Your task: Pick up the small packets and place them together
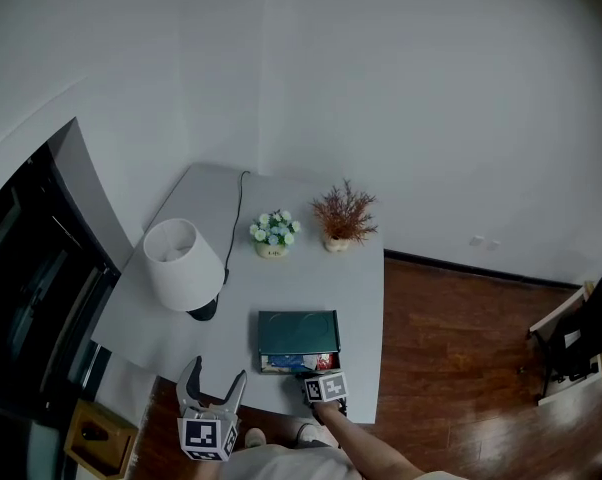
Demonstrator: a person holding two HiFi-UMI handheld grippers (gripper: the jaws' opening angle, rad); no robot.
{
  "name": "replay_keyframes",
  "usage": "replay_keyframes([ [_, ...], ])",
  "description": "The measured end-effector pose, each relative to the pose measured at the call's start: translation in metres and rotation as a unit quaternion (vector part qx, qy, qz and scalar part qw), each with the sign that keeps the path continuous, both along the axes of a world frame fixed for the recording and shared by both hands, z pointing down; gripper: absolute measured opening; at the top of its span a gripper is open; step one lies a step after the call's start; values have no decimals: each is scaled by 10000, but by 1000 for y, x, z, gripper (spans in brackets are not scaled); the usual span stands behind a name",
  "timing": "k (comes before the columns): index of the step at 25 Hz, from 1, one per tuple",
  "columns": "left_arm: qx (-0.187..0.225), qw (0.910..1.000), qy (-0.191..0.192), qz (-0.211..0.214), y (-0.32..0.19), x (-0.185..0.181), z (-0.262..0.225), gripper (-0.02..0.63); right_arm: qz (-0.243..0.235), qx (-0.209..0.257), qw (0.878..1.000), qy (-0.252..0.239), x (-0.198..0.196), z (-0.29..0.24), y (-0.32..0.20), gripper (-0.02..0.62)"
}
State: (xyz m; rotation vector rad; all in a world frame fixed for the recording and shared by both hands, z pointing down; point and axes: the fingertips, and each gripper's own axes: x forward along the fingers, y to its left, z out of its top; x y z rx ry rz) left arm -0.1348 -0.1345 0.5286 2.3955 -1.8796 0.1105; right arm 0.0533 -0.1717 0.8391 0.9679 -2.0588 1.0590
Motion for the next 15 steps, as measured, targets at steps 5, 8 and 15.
replay_keyframes([
  [5, -57, 9998, 27, 170, -6, 11, 5, 360, -146, -193, 9997, 17, 3, 2, 38, 60],
  [8, -62, 9996, 34, 268, -9, 19, 6, 360, -225, -306, 9992, 80, 6, 4, 60, 60],
  [15, -118, 9985, -32, 525, -14, 35, 12, 360, -458, -244, 9982, 286, 9, -1, 71, 60],
])
